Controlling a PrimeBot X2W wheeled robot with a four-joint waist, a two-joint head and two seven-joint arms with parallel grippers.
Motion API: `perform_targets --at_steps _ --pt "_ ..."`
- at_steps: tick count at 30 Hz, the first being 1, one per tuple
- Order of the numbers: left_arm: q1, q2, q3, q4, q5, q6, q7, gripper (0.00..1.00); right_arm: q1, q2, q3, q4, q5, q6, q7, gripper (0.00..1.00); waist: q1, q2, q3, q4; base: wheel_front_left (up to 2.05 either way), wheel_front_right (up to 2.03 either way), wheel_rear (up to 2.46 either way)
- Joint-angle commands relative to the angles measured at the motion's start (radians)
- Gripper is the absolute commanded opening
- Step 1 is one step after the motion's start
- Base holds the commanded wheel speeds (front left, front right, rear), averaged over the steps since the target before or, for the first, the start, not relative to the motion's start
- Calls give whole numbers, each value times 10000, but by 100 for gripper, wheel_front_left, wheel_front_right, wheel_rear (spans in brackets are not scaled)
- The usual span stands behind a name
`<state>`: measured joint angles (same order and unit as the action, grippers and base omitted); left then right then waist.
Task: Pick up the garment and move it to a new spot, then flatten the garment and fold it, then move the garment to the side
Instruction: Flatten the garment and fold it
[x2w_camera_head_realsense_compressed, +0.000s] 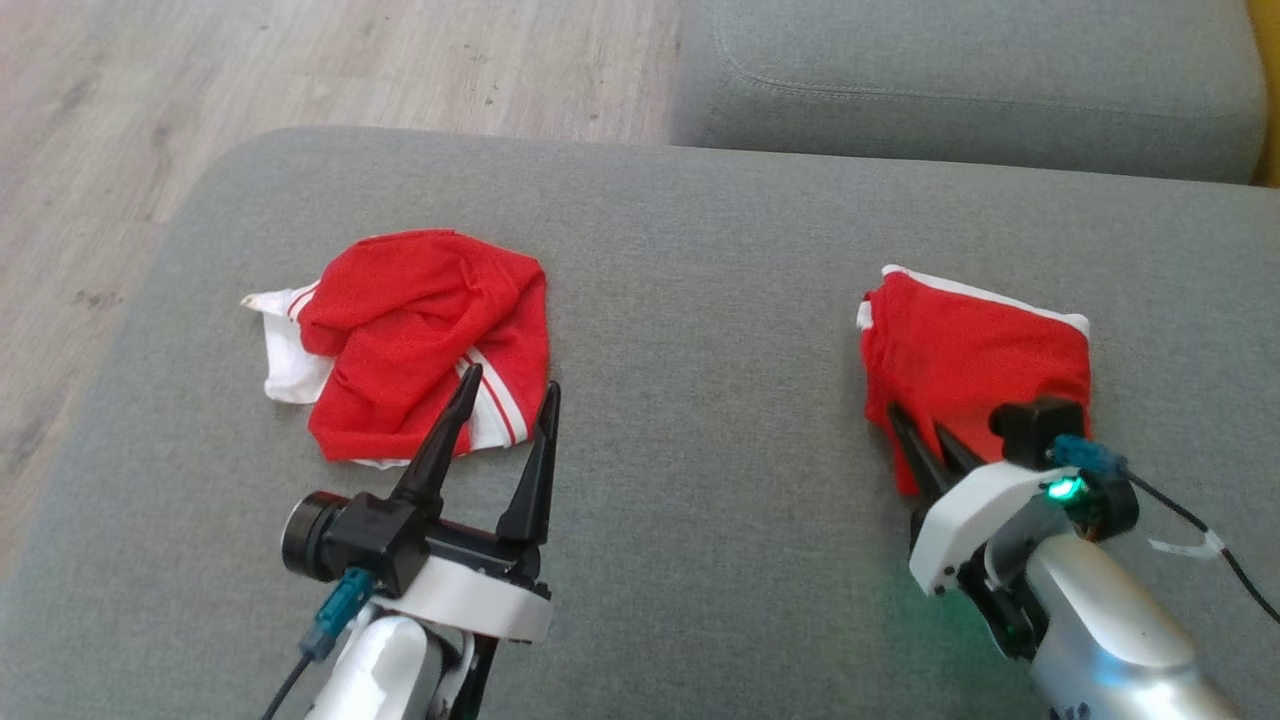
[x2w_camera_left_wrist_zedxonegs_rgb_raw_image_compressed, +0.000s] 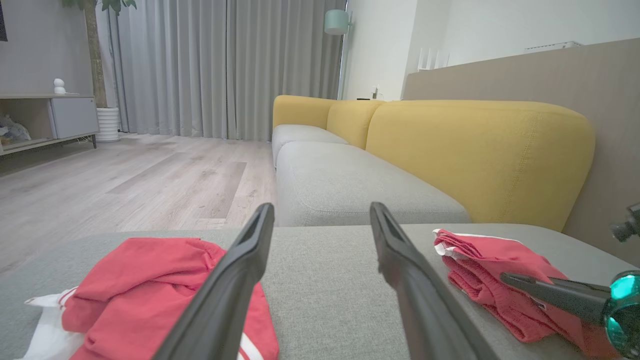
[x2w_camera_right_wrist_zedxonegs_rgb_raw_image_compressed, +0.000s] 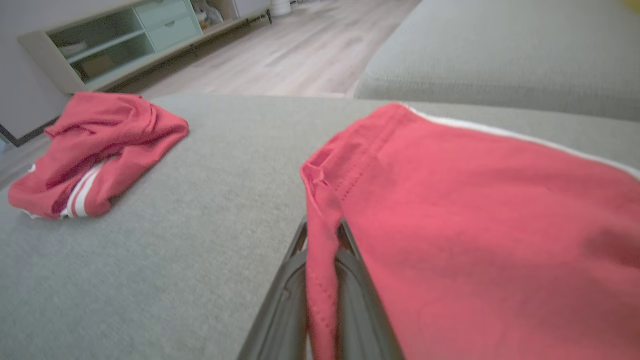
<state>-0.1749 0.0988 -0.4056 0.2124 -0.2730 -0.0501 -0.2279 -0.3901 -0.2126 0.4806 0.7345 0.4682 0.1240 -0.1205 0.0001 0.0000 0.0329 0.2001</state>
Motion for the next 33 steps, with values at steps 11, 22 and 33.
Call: perform_targets --at_steps 11,22,33 --pt "-434 162 220 -432 -89 80 -70 100 -488 -292 -550 -333 328 67 -805 100 -1 0 -33 -720 0 0 0" --pt "-133 19 398 -557 -201 291 -284 100 420 -228 -3519 -2667 -1480 67 -1396 100 -1 0 -458 -1549 0 0 0" --pt "432 -200 685 -579 -152 372 -335 100 2701 1585 -5037 -4973 -2882 67 -1410 100 -1 0 -355 -1799 0 0 0"
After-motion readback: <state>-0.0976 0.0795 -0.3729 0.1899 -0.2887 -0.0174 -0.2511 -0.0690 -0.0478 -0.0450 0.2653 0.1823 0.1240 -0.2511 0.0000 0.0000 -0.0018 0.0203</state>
